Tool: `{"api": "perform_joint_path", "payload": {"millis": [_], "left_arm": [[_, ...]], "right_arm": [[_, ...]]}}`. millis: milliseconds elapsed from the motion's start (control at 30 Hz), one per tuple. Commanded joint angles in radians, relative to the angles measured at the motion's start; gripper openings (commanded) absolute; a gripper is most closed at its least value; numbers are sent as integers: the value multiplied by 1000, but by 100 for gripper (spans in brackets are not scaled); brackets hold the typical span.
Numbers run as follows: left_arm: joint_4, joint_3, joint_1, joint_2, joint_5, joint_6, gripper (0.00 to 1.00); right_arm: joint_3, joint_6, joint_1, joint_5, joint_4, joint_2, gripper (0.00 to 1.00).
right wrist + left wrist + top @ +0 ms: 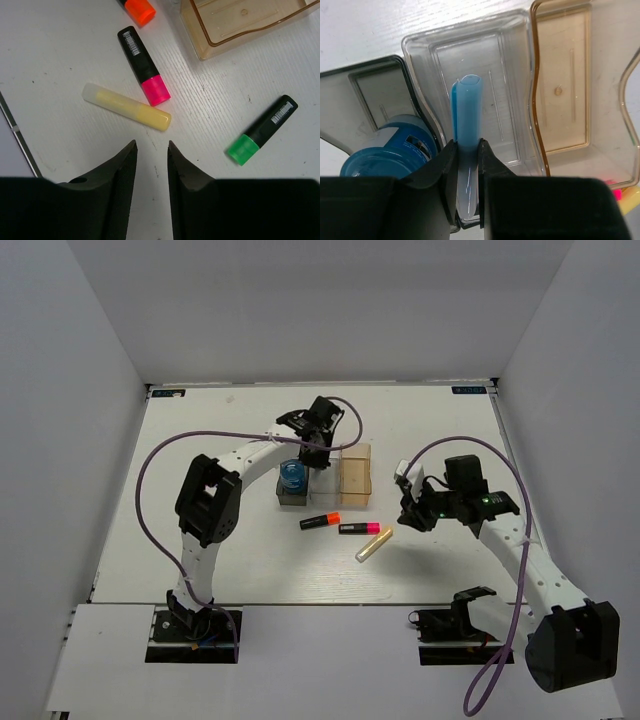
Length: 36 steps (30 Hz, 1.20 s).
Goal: Sort the stationery into containers
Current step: Place the stationery in the storage box, then pick up the stationery from the center of the board.
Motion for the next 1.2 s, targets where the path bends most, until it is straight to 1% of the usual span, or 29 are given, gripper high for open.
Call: {"api": "perform_joint_path", "payload": {"millis": [0, 33, 67, 100, 133, 200, 267, 367, 400, 467, 500, 533, 567, 600, 633, 667, 700, 733, 767, 800, 833, 867, 900, 933, 1000, 1033, 1067, 1133, 1167], "left_arm": [[47, -21, 0, -50, -9, -32, 12], [57, -33, 0, -50, 1, -34, 15], [61, -34, 2, -50, 1, -37, 21], [62, -39, 0, -46, 3, -40, 22], [65, -39, 0, -47, 6, -41, 22], [67, -39, 0, -49, 6, -41, 32], [70, -36, 0, -55, 8, -40, 51], [71, -28, -1, -62, 11, -38, 63], [74, -30, 0, -78, 20, -38, 67], [96, -33, -3, -92, 30, -34, 70], [105, -50, -3, -128, 52, -32, 70], [114, -57, -14, -147, 52, -25, 67], [151, -94, -15, -162, 52, -22, 58], [160, -106, -24, -229, 55, -15, 26], [165, -117, -35, -251, 55, -15, 11], [166, -141, -38, -297, 54, -8, 1], [162, -180, -44, -326, 54, 3, 1], [151, -230, -58, -379, 54, 11, 1], [147, -261, -63, -450, 55, 38, 5], [136, -371, -69, -523, 47, 46, 40], [127, -414, -70, -605, 43, 52, 52], [122, -457, -72, -643, 40, 70, 58], [104, -585, -69, -680, 25, 75, 64], [99, -628, -69, -799, 18, 83, 71], [69, -741, -60, -872, 8, 109, 72], [62, -807, -52, -982, 1, 110, 72], [52, -865, -47, -1015, -9, 107, 74], [15, -928, -17, -1102, -11, 107, 74], [1, -962, -8, -1177, -15, 101, 74]], "right_arm": [[-2, 19, -3, 22, 32, 9, 35], [1, 19, -5, 24, 32, 14, 38], [1, 19, -3, 25, 31, 12, 42], [1, 19, 7, 24, 27, 17, 53], [3, 19, -5, 27, 24, 15, 60], [3, 5, 0, 24, 12, 20, 71], [1, -41, -3, 1, -9, 20, 74], [-8, -151, 4, -56, -48, 27, 76], [-14, -373, 0, -167, -115, 24, 74], [-72, -557, 0, -216, -150, 9, 73], [-92, -740, 1, -248, -131, 1, 73], [-124, -803, 1, -251, -123, 14, 68], [-118, -989, 3, -248, -140, 59, 66], [-65, -1053, 3, -242, -194, 87, 63], [-40, -1107, 1, -227, -272, 159, 59], [-11, -1224, 4, -217, -313, 199, 57], [74, -1335, 0, -214, -356, 312, 56], [93, -1419, -2, -199, -461, 348, 54], [110, -1437, -2, -191, -476, 375, 54], [126, -1424, 3, -190, -476, 427, 54], [117, -1419, 6, -176, -412, 434, 54], [104, -1408, 3, -170, -379, 437, 54], [72, -1397, 6, -152, -315, 440, 54], [67, -1364, 6, -145, -275, 443, 54], [107, -1371, 6, -138, -298, 486, 54], [124, -1377, 7, -133, -318, 519, 53], [136, -1377, 4, -124, -348, 530, 53], [150, -1359, 10, -118, -335, 555, 53], [140, -1333, 12, -107, -275, 557, 53]]}}
